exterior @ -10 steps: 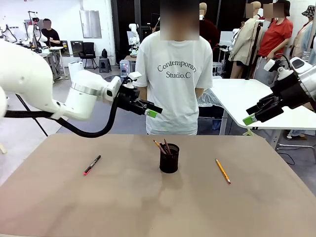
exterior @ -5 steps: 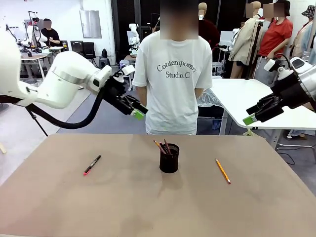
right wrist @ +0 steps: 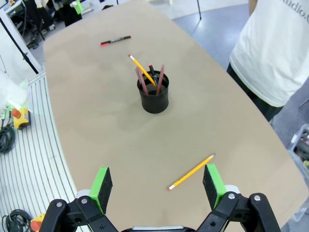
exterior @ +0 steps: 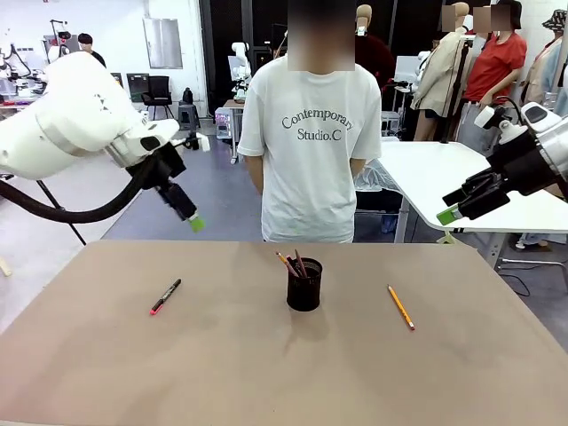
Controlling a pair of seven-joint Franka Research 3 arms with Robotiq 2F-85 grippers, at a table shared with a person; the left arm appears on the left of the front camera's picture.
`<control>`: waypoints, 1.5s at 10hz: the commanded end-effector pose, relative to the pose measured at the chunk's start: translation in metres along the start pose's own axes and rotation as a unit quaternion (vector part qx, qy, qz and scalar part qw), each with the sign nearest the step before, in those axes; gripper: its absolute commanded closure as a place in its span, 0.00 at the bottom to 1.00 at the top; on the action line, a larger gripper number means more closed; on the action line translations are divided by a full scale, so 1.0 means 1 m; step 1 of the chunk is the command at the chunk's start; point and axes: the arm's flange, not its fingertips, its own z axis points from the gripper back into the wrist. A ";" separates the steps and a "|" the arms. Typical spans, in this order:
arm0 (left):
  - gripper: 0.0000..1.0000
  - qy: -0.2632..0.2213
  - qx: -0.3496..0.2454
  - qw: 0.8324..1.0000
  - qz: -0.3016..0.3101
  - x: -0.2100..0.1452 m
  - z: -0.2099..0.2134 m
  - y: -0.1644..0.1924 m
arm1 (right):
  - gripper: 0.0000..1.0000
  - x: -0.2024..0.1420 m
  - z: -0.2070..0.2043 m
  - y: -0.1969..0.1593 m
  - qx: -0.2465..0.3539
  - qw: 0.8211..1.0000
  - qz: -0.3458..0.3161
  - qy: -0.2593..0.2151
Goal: Place the pens into the pen holder.
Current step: Pick up a writing instrument from the table and place it into the Pen holder.
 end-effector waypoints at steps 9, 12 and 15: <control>0.00 0.107 0.026 0.987 0.113 0.003 -0.048 0.020 | 0.00 0.001 -0.001 0.001 0.004 1.000 0.000 -0.016; 0.00 0.108 0.027 0.988 0.112 0.004 -0.050 0.021 | 0.00 0.001 -0.001 0.001 0.004 1.000 0.000 -0.016; 0.00 0.122 0.110 0.971 0.176 -0.010 -0.065 0.047 | 0.00 0.001 -0.001 0.001 0.004 1.000 0.000 -0.016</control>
